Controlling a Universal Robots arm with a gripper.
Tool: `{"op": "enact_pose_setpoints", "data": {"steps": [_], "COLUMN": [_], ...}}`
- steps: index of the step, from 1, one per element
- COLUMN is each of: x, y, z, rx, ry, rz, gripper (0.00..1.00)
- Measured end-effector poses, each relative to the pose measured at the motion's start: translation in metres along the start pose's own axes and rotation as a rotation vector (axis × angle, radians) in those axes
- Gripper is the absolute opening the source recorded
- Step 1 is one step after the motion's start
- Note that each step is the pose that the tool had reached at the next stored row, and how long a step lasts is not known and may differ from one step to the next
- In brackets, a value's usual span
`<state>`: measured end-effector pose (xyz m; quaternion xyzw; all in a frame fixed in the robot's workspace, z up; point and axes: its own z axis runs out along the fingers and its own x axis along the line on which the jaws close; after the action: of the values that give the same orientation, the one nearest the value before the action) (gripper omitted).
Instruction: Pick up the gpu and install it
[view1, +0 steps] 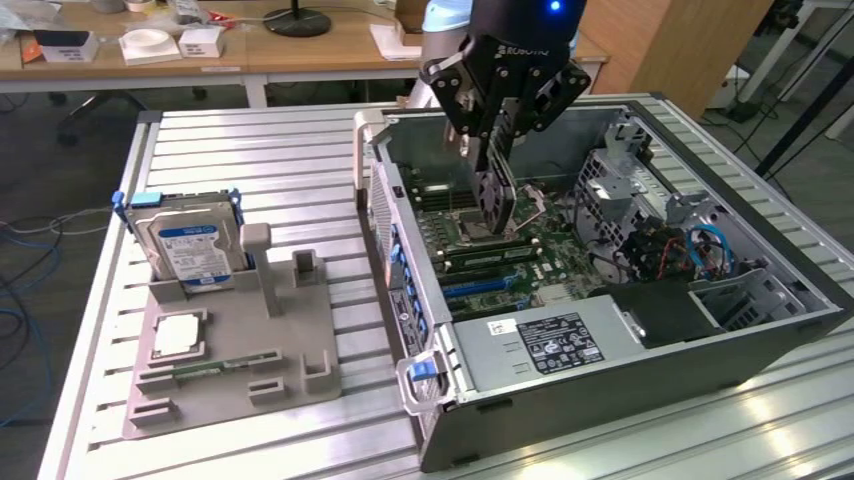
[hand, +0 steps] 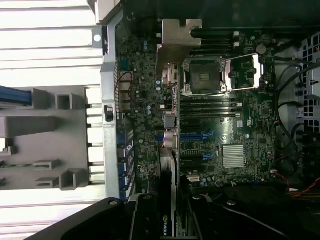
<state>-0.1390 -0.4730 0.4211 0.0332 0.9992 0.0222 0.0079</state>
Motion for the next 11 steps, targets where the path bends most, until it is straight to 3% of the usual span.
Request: {"op": "enact_pose_setpoints", "data": {"steps": [11], "x": [-0.0078], "y": [0.0005], "z": [0.0001], "rx": [0.0], "ry": [0.0], "rz": [0.0], "gripper": [0.26]}}
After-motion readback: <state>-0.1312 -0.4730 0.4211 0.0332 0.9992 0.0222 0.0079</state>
